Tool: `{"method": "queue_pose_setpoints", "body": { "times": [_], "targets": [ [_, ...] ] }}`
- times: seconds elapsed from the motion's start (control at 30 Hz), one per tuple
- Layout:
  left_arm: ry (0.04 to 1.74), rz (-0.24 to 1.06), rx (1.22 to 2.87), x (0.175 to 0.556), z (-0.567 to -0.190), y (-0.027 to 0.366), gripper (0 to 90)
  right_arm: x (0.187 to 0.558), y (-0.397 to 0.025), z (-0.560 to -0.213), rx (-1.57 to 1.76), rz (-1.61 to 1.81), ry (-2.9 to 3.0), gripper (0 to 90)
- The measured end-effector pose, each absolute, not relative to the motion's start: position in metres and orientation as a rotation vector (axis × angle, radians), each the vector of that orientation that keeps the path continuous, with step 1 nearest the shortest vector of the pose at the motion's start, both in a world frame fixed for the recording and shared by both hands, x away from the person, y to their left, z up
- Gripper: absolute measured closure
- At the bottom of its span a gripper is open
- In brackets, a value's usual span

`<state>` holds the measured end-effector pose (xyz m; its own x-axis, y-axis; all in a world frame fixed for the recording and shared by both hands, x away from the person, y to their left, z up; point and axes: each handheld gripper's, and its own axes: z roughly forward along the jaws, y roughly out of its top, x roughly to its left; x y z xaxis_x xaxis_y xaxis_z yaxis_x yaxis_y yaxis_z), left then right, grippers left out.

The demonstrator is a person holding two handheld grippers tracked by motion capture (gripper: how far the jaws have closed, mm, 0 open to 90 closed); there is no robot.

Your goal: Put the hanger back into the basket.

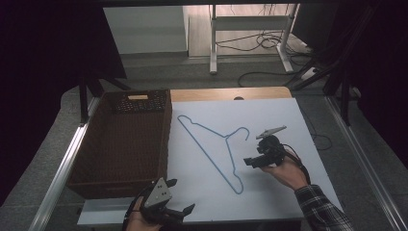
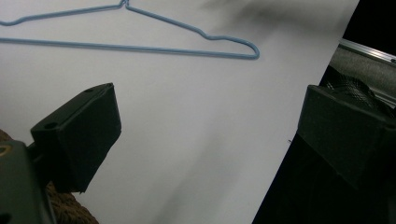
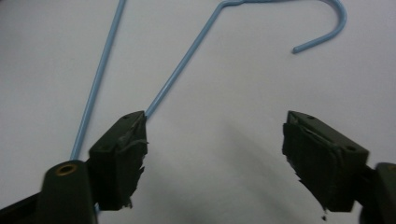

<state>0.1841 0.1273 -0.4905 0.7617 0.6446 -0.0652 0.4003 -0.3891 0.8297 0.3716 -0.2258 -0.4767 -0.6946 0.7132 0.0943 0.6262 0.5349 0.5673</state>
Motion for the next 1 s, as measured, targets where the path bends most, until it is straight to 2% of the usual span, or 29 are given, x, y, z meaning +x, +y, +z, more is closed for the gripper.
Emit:
{"method": "queue_pose_setpoints", "body": {
  "times": [0.17,0.37,0.4,0.6,0.8,0.9,1.0],
  "targets": [
    [0.784,0.335,2.033,0.184,-0.491,0.127,6.5,0.38,-0.221,-0.476,1.207,0.841,2.615,30.6],
    [0.783,0.336,2.038,0.184,-0.491,0.127,6.5,0.393,-0.213,-0.473,1.255,0.789,2.628,43.6],
    [0.783,0.336,2.038,0.184,-0.491,0.127,6.4,0.393,-0.213,-0.473,1.255,0.789,2.628,43.6],
    [0.782,0.336,2.04,0.184,-0.491,0.127,6.5,0.406,-0.192,-0.476,1.253,0.683,2.652,53.0],
    [0.783,0.329,2.041,0.184,-0.491,0.127,6.5,0.414,-0.175,-0.478,1.247,0.61,2.702,54.6],
    [0.783,0.327,2.039,0.184,-0.491,0.127,6.6,0.42,-0.164,-0.478,1.284,0.549,2.715,61.6],
    [0.782,0.326,2.039,0.184,-0.491,0.127,6.6,0.423,-0.159,-0.477,1.298,0.52,2.719,65.0]
  ]
}}
